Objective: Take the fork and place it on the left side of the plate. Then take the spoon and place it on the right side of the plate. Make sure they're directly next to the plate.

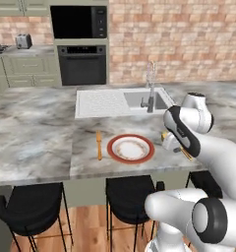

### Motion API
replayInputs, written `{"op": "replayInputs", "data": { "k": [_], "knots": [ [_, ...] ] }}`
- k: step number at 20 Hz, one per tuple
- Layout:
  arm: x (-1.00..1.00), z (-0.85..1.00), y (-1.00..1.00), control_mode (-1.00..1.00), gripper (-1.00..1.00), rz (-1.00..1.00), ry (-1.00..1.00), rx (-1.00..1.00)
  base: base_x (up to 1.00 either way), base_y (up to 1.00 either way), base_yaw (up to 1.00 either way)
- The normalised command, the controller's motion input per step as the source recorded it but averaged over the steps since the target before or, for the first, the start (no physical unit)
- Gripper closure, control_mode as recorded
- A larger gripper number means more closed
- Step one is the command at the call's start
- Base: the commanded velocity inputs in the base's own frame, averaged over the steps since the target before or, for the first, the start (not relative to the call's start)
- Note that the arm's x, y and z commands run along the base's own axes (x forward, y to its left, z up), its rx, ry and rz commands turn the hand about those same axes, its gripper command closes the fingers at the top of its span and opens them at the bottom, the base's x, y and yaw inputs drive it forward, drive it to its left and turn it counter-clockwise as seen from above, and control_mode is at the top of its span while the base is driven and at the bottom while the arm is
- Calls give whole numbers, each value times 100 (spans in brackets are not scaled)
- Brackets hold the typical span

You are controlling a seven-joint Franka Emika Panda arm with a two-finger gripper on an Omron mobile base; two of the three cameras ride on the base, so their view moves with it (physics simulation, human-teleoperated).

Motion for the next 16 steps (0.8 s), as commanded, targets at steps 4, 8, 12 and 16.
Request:
{"op": "replayInputs", "data": {
  "k": [4, 8, 12, 16],
  "knots": [
    [0, 0, 0, 100, 100, 0, 0, 0, 2, -67, 4],
    [0, 0, 0, 100, 100, 0, 0, 0, 11, -38, -3],
    [0, 0, 0, 100, 100, 0, 0, 0, 8, -10, -2],
    [0, 0, 0, 100, 100, 0, 0, 0, 0, 0, 0]
  ]
}}
